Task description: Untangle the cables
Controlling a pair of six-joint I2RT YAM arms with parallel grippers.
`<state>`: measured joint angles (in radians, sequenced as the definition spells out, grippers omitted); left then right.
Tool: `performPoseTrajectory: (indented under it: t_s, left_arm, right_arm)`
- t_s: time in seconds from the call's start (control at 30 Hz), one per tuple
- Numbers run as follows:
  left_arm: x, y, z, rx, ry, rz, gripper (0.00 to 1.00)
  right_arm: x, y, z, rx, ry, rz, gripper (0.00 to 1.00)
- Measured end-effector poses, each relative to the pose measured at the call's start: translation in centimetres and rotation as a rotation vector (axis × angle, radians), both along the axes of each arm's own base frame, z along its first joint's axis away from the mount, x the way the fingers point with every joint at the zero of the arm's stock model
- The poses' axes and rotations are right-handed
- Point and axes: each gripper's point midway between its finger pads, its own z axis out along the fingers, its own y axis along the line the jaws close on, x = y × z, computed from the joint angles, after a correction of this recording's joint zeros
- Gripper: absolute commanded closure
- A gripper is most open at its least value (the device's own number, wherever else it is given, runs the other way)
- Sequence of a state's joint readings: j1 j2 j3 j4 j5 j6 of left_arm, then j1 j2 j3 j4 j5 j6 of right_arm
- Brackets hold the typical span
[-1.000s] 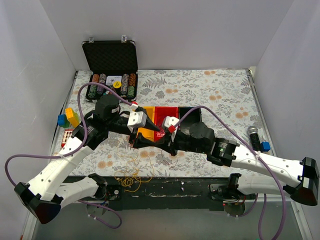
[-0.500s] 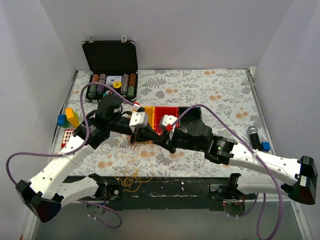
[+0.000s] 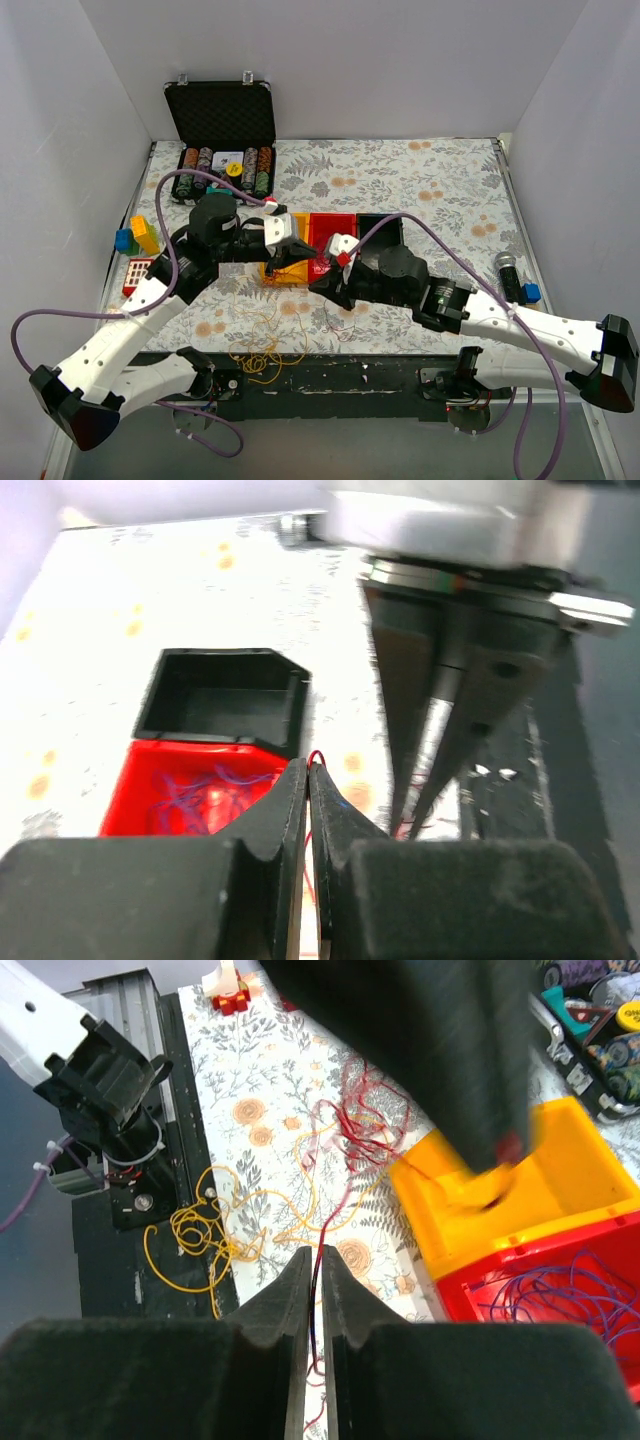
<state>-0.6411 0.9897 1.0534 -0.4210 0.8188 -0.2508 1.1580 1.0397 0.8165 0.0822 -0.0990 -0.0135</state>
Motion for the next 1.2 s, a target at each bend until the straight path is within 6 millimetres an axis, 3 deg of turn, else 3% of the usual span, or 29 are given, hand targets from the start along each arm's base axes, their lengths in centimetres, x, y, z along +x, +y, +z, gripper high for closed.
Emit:
performPoseTrajectory:
  t_s: [0.17,0.27,0.47,0.63,0.73,0.87,0.9,0.93,0.97,1.07,1.2]
  left_arm:
    - [3.1,0.3,1.6,-0.046,-0.059,0.167,1.0]
    - [3.7,0.5,2.7,-0.079,-0.073,0.212,1.0]
    - [5.5,1.4,5.4,-0.16,-0.122,0.347,1.0]
    - [8.3,3.5,9.1,-0.263,-0.218,0.55,1.0]
    - [9.3,4.5,10.5,-0.304,-0.256,0.627,1.0]
    - [9.5,5.0,11.0,-0.32,-0.269,0.659,0.97]
    - [9.4,5.1,11.1,-0.323,-0.267,0.658,0.86]
    - [9.2,5.1,11.1,-0.324,-0.263,0.653,0.56]
    - [9.0,5.0,11.1,-0.325,-0.256,0.643,0.48]
    - [8.2,4.9,10.8,-0.316,-0.242,0.616,0.33]
    - [7.9,5.4,9.1,-0.292,-0.219,0.629,0.27]
  right_arm:
    - [-0.3,-0.9,-1.8,-0.016,0.036,-0.014,0.86]
    - [-0.3,-1.2,-2.5,-0.019,0.049,-0.026,0.99]
    - [0.2,-1.8,-3.1,-0.008,0.068,-0.07,0.99]
    - [0.8,-3.6,-4.4,-0.003,0.078,-0.141,0.99]
    - [1.6,-4.8,-4.2,0.02,0.072,-0.21,0.99]
    - [2.9,-5.6,-2.4,0.08,0.043,-0.284,0.99]
    - [3.1,-5.5,-1.8,0.086,0.034,-0.293,0.99]
    - [3.5,-5.2,-1.0,0.093,0.023,-0.302,0.99]
    - [4.0,-4.8,0.3,0.103,0.004,-0.308,0.99]
    - [5.4,-3.4,4.4,0.141,-0.062,-0.324,0.99]
    - [7.6,-2.3,10.5,0.209,-0.157,-0.351,0.99]
